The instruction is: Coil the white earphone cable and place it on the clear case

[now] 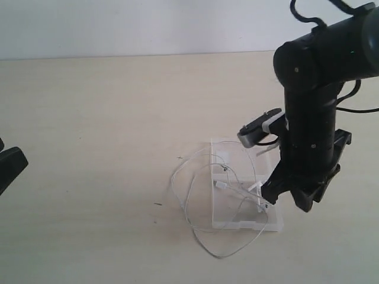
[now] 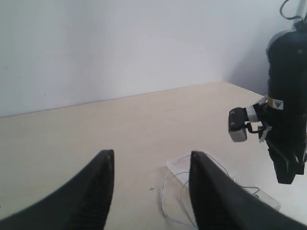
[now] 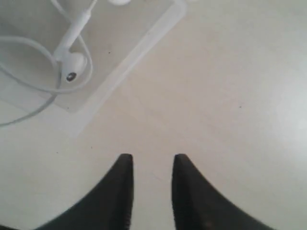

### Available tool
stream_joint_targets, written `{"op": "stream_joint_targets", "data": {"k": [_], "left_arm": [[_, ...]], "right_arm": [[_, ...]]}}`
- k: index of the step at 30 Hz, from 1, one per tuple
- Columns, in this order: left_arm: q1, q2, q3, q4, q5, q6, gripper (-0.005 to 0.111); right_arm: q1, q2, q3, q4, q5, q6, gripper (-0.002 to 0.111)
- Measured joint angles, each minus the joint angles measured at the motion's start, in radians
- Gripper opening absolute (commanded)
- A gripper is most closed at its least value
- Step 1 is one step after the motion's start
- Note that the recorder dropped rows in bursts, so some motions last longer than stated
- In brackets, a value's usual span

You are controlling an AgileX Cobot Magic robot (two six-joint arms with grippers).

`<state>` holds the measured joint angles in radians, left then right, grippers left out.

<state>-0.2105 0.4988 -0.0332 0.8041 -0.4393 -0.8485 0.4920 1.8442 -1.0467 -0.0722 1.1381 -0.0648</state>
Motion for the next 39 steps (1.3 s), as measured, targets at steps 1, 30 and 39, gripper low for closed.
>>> {"op": "stream_joint_targets", "data": {"k": [1,30,39], "left_arm": [[0.000,0.000,0.000,0.000,0.000,0.000,0.048],[0.000,-0.493,0.030,0.316,0.016,-0.512,0.000],[0.000,-0.493,0.030,0.337,0.205,-0.516,0.000]], "right_arm": [[0.000,-0.036,0.018,-0.002,-0.032,0.021,0.000],[0.000,-1.480,0.888,0.391,-1.003,0.027,0.000],[0.000,-1.498,0.942,0.435,-1.022,0.028,0.000]]}}
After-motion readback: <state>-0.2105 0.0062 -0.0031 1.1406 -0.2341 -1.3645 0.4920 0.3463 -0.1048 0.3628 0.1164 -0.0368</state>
